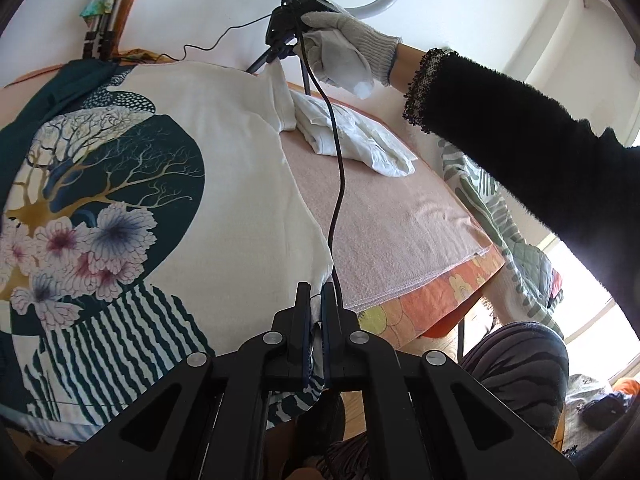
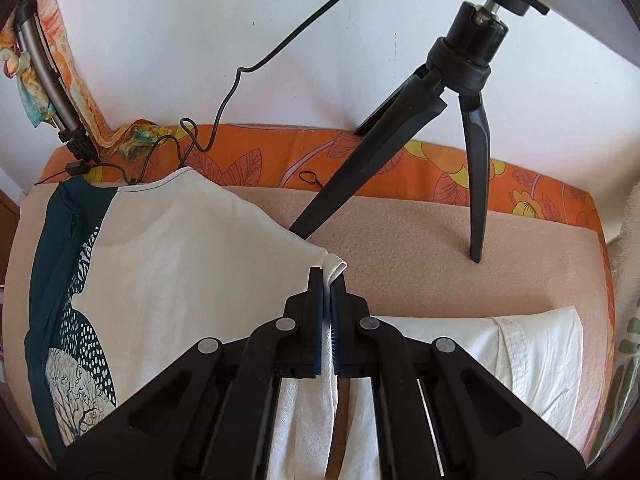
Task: Fold small clothes
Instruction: 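Fold the white side over onto the shirt body with both grippers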
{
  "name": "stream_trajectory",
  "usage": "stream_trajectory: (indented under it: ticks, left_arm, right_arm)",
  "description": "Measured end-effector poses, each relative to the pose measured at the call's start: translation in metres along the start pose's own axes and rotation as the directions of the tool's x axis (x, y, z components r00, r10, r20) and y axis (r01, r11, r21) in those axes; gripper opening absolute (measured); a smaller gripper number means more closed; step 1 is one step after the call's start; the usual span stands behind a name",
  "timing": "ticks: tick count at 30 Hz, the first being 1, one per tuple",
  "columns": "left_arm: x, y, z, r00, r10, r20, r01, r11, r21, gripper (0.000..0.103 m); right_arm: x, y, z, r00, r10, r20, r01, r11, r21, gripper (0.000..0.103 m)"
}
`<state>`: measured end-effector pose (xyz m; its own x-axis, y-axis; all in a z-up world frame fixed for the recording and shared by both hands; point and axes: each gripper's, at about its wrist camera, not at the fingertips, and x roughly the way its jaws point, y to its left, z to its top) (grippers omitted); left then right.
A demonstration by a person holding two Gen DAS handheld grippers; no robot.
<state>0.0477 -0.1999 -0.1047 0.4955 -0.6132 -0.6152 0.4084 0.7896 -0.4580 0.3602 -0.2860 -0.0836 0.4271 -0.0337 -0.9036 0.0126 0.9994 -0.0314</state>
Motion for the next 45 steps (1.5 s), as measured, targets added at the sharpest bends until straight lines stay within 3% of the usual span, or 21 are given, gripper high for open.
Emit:
stream_trajectory:
  ticks: [9, 20, 32, 36, 39, 40, 41, 42, 44, 45]
  left_arm:
    - [-0.033, 0.044, -0.014, 0.996, 0.016, 0.092, 0.0, 0.986, -0.169, 0.003]
    - [-0.049, 0.089, -0.029, 0.991, 0.07, 0.112, -0.038, 0.963, -0.267, 0.003]
    - [-0.063, 0.113, -0.042, 0.986, 0.1, 0.136, -0.052, 0.947, -0.317, 0.003]
    - [-0.058, 0.114, -0.043, 0.99, 0.089, 0.112, -0.051, 0.951, -0.304, 0.003]
    - [-0.063, 0.113, -0.042, 0.987, 0.104, 0.125, -0.063, 0.953, -0.298, 0.003]
    - [-0.064, 0.112, -0.042, 0.986, 0.113, 0.122, -0.073, 0.954, -0.291, 0.004]
    - [-0.066, 0.112, -0.041, 0.985, 0.126, 0.117, -0.087, 0.953, -0.289, 0.01]
    - [-0.069, 0.112, -0.04, 0.984, 0.132, 0.115, -0.094, 0.952, -0.292, 0.013]
    - [-0.077, 0.112, -0.04, 0.984, 0.127, 0.128, -0.086, 0.955, -0.284, 0.013]
    - [-0.082, 0.11, -0.041, 0.982, 0.133, 0.137, -0.091, 0.958, -0.273, 0.013]
  right_arm:
    - [-0.036, 0.102, 0.021, 0.988, -0.135, 0.08, 0.147, 0.975, -0.169, 0.004]
    - [0.003, 0.229, 0.022, 0.988, -0.137, 0.078, 0.153, 0.951, -0.268, 0.004]
    - [0.034, 0.274, 0.022, 0.991, -0.117, 0.062, 0.13, 0.953, -0.275, 0.004]
    - [0.043, 0.278, 0.024, 0.992, -0.119, 0.047, 0.128, 0.955, -0.267, 0.004]
    - [0.051, 0.277, 0.022, 0.997, -0.07, 0.012, 0.071, 0.962, -0.263, 0.004]
    - [0.052, 0.276, 0.022, 0.999, -0.046, 0.003, 0.045, 0.964, -0.262, 0.006]
    - [0.051, 0.275, 0.021, 1.0, -0.026, -0.006, 0.023, 0.965, -0.26, 0.021]
    - [0.048, 0.274, 0.021, 1.0, -0.014, -0.005, 0.012, 0.966, -0.257, 0.047]
    - [0.035, 0.272, 0.019, 0.999, 0.01, 0.032, -0.001, 0.965, -0.264, 0.072]
    - [0.025, 0.27, 0.018, 0.998, 0.023, 0.059, -0.006, 0.962, -0.273, 0.072]
